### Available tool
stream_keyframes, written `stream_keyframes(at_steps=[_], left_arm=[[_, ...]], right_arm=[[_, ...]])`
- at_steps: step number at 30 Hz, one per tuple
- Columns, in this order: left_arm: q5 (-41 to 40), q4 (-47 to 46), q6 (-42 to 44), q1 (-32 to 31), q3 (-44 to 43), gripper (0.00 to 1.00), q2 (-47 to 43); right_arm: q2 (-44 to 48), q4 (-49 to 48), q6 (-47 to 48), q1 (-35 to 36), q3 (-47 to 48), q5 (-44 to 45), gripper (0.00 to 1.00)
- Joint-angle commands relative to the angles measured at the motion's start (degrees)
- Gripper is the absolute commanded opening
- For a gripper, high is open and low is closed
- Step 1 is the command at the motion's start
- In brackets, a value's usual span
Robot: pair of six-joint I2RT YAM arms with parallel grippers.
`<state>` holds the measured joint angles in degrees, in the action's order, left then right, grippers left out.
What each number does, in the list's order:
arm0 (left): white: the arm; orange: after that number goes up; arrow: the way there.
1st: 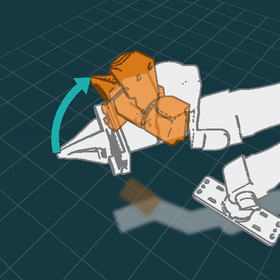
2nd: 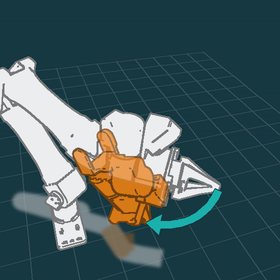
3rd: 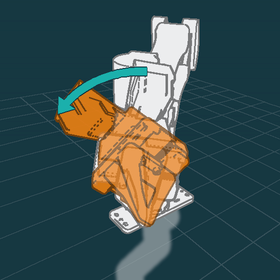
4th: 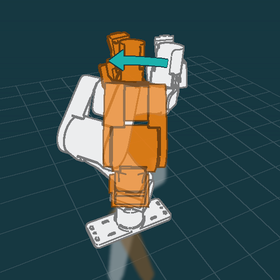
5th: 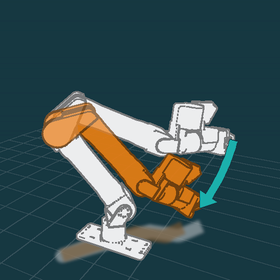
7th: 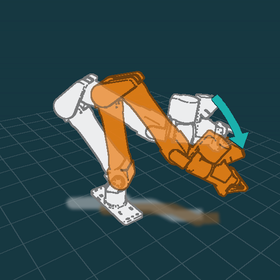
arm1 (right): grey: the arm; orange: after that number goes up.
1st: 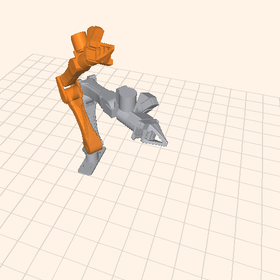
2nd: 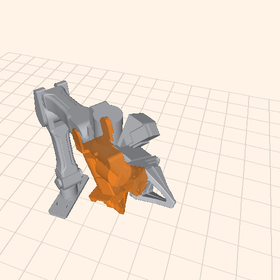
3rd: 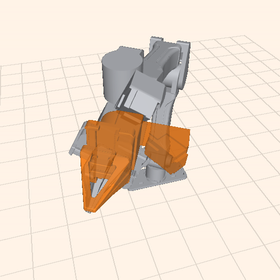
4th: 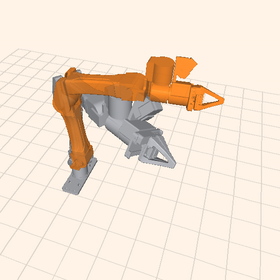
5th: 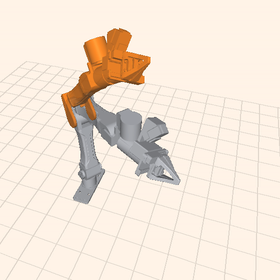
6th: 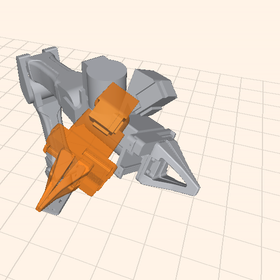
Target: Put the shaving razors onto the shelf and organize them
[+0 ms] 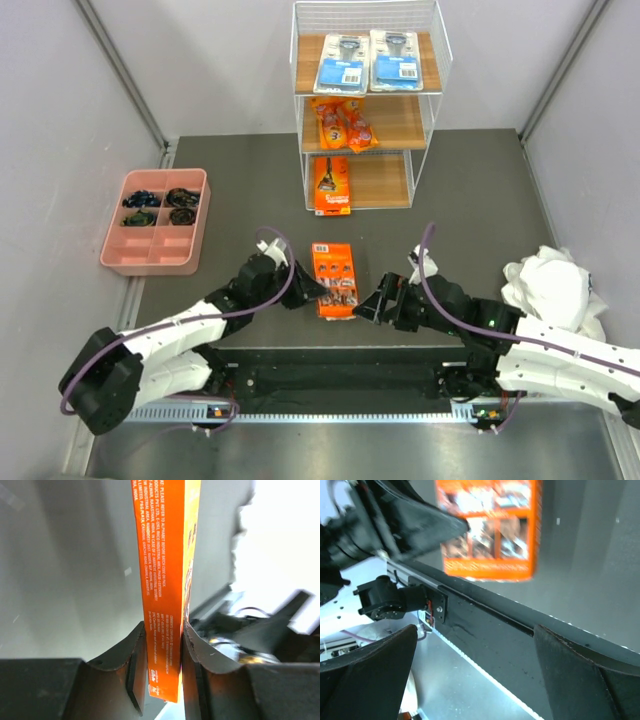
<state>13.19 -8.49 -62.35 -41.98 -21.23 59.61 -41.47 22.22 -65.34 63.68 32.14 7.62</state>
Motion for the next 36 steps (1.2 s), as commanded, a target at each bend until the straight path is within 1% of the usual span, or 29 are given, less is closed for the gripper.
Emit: stream_keyframes(at_steps=[1, 3, 4, 5, 7, 8, 9, 11, 12, 15, 19, 21, 22, 27, 28, 31, 36], left_arm=[[14.0, -22.1, -2.6, 6.4, 0.0, 0.00, 3.3], [18.6, -28.5, -5.1, 8.8, 0.3, 0.00, 5.9], [23.0, -31.5, -5.9, 9.4, 0.4, 0.00, 8.6], [24.8, -38.1, -8.0, 9.6, 0.4, 0.00, 10.1], [28.3, -44.1, -10.2, 9.8, 0.6, 0.00, 14.3], [29.6, -48.8, -12.0, 9.8, 0.5, 0.00, 15.7], [31.1, -50.6, -12.7, 9.9, 0.1, 0.00, 17.0], [33.2, -53.7, -15.1, 9.9, 0.0, 0.00, 20.5], [33.4, -59.0, -16.0, 9.9, 0.4, 0.00, 21.4], [33.1, -66.2, -19.6, 9.9, 1.8, 0.00, 24.1], [32.8, -69.7, -21.2, 9.9, 2.9, 0.00, 25.8], [32.3, -70.3, -21.4, 9.9, 3.4, 0.00, 25.9], [32.2, -70.6, -21.6, 9.9, 3.7, 0.00, 25.9], [31.9, -72.0, -22.2, 9.9, 4.4, 0.00, 26.1], [31.8, -72.4, -22.5, 9.9, 4.6, 0.00, 26.3], [31.5, -73.9, -23.1, 9.8, 5.2, 0.00, 27.0], [31.2, -77.3, -24.5, 9.6, 5.8, 0.00, 28.6]], right_arm=[[2.4, -2.8, -2.0, -1.5, -2.6, 0.3, 0.99], [2.5, -4.0, -2.0, -1.5, -3.5, 0.0, 0.98], [2.5, -5.8, -1.9, -1.5, -3.7, -0.3, 0.98], [2.2, -6.6, -1.8, -1.6, -4.0, -0.5, 0.97], [2.1, -8.2, -1.4, -1.6, -4.5, -0.7, 0.97], [1.9, -9.9, -1.2, -1.6, -4.7, -0.6, 0.96], [2.1, -10.8, -1.0, -1.5, -5.0, -0.6, 0.96], [2.5, -13.5, -0.3, -1.6, -5.2, -0.3, 0.95], [3.1, -13.9, -0.1, -1.7, -5.6, -0.1, 0.95], [4.6, -13.2, -0.5, -1.9, -6.0, 1.7, 0.93], [7.7, -13.6, -3.0, -2.3, -8.4, 4.1, 0.89], [9.3, -14.2, -4.3, -2.5, -10.6, 5.0, 0.84], [11.0, -14.5, -5.4, -2.5, -11.3, 5.9, 0.80], [14.8, -15.5, -8.0, -2.4, -15.3, 8.2, 0.72], [15.2, -15.9, -8.3, -2.5, -15.5, 8.8, 0.69], [15.6, -16.9, -8.4, -2.5, -16.0, 9.4, 0.67], [13.9, -19.1, -8.4, -2.5, -15.8, 9.0, 0.63]])
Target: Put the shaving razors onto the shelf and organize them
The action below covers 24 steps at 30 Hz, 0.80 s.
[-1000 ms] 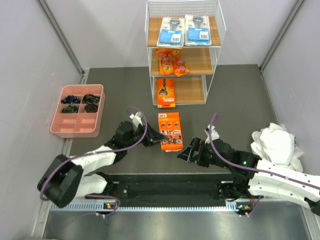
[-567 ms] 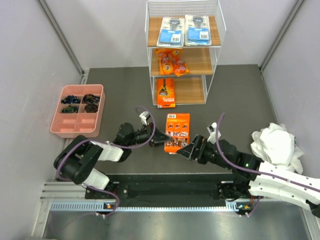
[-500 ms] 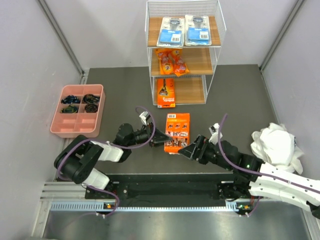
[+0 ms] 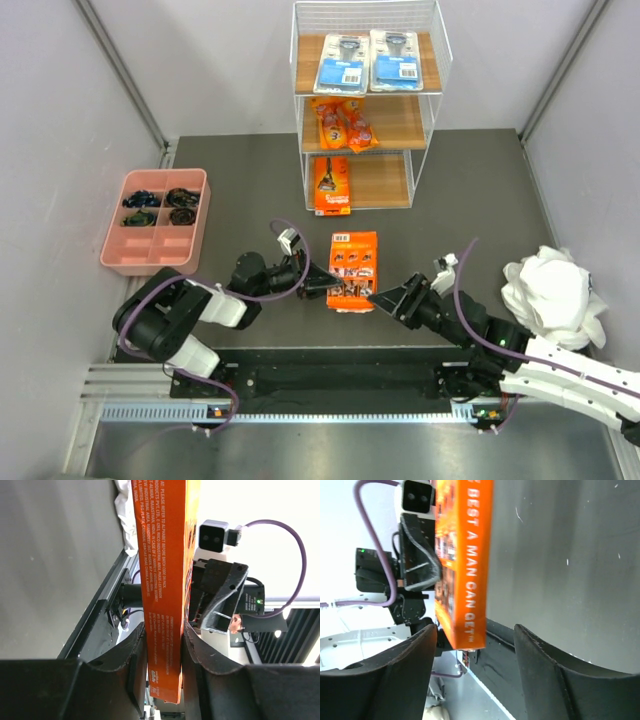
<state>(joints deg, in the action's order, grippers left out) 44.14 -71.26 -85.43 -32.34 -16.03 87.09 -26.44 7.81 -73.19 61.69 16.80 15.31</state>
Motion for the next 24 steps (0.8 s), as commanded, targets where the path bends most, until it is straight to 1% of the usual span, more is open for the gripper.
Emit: stream_keyframes(at_steps=[1, 4, 7, 12, 14, 18, 23, 24], left_arm=[[0.2, -15.1, -1.8, -0.1, 0.7, 0.00, 1.4], [-0.5, -17.4, -3.0, -0.2, 0.7, 0.00, 2.6], [-1.2, -20.2, -4.3, -0.3, 0.7, 0.00, 3.9], [-2.5, -25.1, -7.2, -0.4, 0.1, 0.00, 6.3], [-2.3, -26.0, -7.7, -0.5, -0.3, 0.00, 7.0], [-2.7, -25.9, -7.3, -1.6, -0.5, 0.00, 6.7], [-3.3, -26.0, -6.9, -2.6, -0.1, 0.00, 6.7], [-3.4, -25.9, -6.8, -2.7, -0.1, 0.00, 6.7]], right_arm=[[-1.6, -5.1, -0.6, -0.5, -0.5, 1.1, 0.61], [-3.4, -7.3, -0.8, -0.4, -0.9, -0.1, 0.55], [-4.9, -9.8, -1.2, -0.4, -1.2, -0.9, 0.52], [-5.8, -10.5, -1.6, -0.5, -1.2, -1.2, 0.49], [-5.6, -10.8, -1.8, -0.5, -1.4, -0.8, 0.46], [-5.6, -10.6, -3.1, -0.4, -1.9, 0.4, 0.36], [-4.9, -11.7, -5.1, -0.5, -3.9, 1.7, 0.28], [-4.9, -11.9, -5.1, -0.5, -4.1, 1.7, 0.24]])
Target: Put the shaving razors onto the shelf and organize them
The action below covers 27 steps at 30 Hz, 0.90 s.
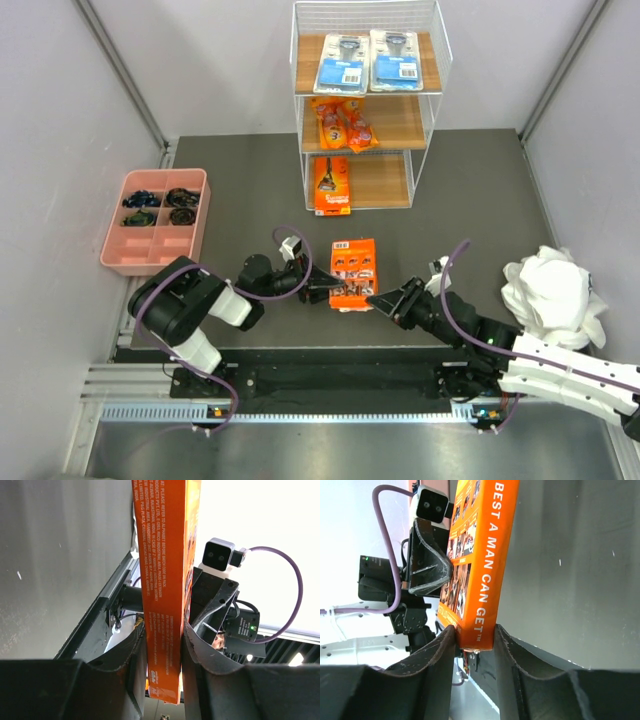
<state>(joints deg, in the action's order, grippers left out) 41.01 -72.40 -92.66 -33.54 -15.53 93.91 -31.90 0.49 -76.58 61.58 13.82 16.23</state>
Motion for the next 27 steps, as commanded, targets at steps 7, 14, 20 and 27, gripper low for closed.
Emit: stream_keyframes(at_steps=[7, 14, 20, 27], left_arm=[[-0.1, -24.4, 0.8, -1.6, -0.6, 0.02, -0.1], [0.5, -21.7, 2.4, -1.6, -0.8, 0.40, -1.0], [0.4, -7.3, 9.8, -1.6, -1.3, 0.79, -7.3], [-8.7, 40.1, 30.5, -1.6, -6.9, 0.99, -24.0]], right_arm=[[1.8, -4.0, -1.5, -0.4, -1.1, 0.9, 0.00], [3.9, -0.8, -1.3, -0.4, -0.5, 1.6, 0.00], [5.0, 1.6, -1.2, -0.4, 0.1, 2.0, 0.00], [5.8, 3.6, -0.8, -0.4, 1.0, 2.2, 0.00]])
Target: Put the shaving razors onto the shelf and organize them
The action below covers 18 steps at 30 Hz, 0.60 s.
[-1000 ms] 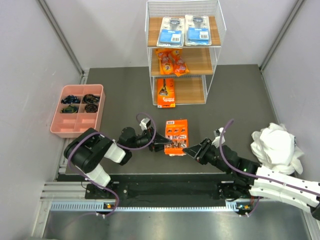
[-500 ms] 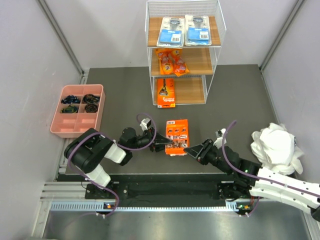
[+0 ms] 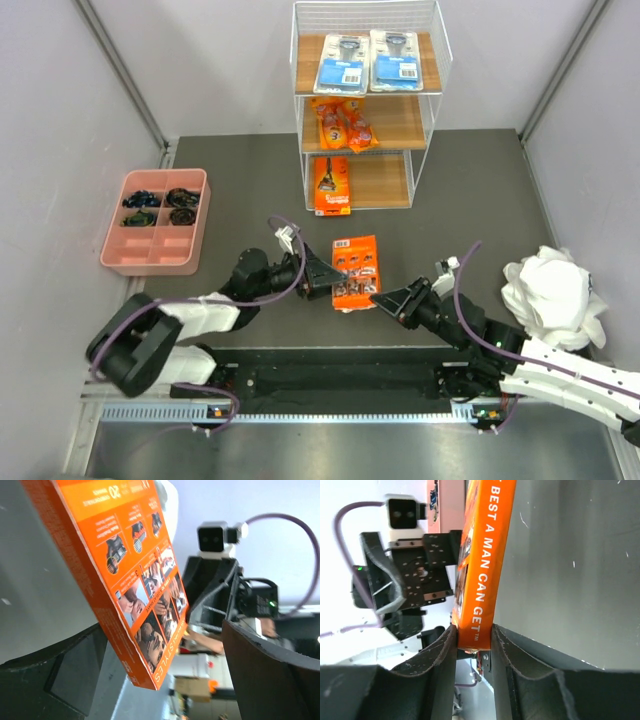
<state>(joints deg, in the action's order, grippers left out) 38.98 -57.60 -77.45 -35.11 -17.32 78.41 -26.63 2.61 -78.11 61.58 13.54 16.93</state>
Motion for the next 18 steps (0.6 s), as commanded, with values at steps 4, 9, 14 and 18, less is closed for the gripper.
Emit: stream_keyframes(at_steps=[4, 9, 14, 18], left_arm=[[-21.3, 52.8, 27.2, 0.0, -12.0, 0.99, -18.6], [-40.5, 74.7, 35.8, 0.0, -17.0, 0.99, -23.2], [-51.0, 83.5, 37.0, 0.0, -19.4, 0.99, -25.2], [-51.9, 84.7, 37.0, 0.0, -19.2, 0.99, -25.2]], right_arm=[[0.5, 1.7, 0.8, -0.4, 1.4, 1.6, 0.00], [0.6, 2.3, 0.9, -0.4, 1.5, 1.4, 0.00], [0.7, 3.1, 1.0, -0.4, 1.6, 1.4, 0.00], [1.1, 3.7, 1.1, -0.4, 1.9, 1.5, 0.00]])
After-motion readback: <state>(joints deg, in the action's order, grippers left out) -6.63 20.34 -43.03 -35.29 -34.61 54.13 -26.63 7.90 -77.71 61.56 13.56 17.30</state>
